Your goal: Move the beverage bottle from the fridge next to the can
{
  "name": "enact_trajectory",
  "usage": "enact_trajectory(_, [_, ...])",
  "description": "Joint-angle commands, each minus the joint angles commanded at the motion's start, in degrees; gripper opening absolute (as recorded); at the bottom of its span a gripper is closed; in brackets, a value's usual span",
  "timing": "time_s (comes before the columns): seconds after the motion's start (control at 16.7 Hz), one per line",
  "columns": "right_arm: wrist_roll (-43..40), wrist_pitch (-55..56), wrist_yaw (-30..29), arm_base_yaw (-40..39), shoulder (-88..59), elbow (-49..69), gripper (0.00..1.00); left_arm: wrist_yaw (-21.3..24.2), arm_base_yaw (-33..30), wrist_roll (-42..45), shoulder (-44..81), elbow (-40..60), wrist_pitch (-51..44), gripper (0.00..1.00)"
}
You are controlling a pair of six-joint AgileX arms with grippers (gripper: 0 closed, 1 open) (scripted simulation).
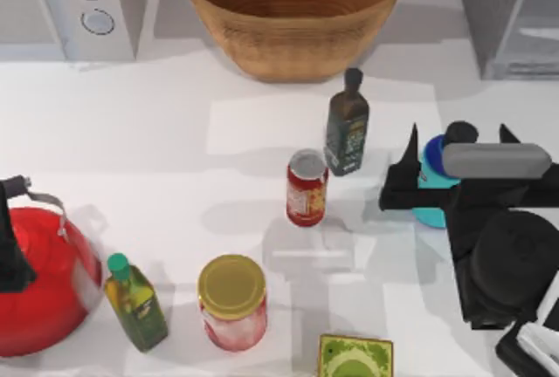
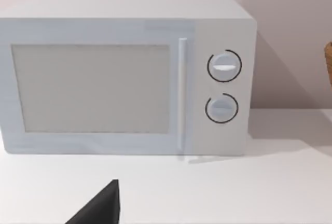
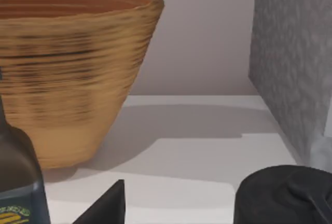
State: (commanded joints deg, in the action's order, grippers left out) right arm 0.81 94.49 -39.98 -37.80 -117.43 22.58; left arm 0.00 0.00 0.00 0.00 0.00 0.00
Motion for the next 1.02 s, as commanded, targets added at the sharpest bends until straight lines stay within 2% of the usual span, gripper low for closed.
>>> enact_trajectory(0.18, [0.01, 0.17, -0.20, -0.14, 0.05, -0.18, 1.00, 0.00, 0.00, 0.00, 0.00, 0.00, 0.00, 1.00])
enact_trajectory(0.54, [0.06, 4.04, -4.66, -4.65, 1.09, -5.22, 1.00, 0.00, 0.00, 0.00, 0.00, 0.00, 0.00, 1.00])
enact_trajectory(0.84, [0.05, 3.55, -4.35, -4.22, 1.41, -5.02, 1.00, 0.00, 0.00, 0.00, 0.00, 0.00, 0.00, 1.00])
enact_trajectory(1.02, [0.00, -0.07, -2.38, -2.66, 6.75, -5.21, 1.00, 0.00, 0.00, 0.00, 0.00, 0.00, 0.00, 1.00])
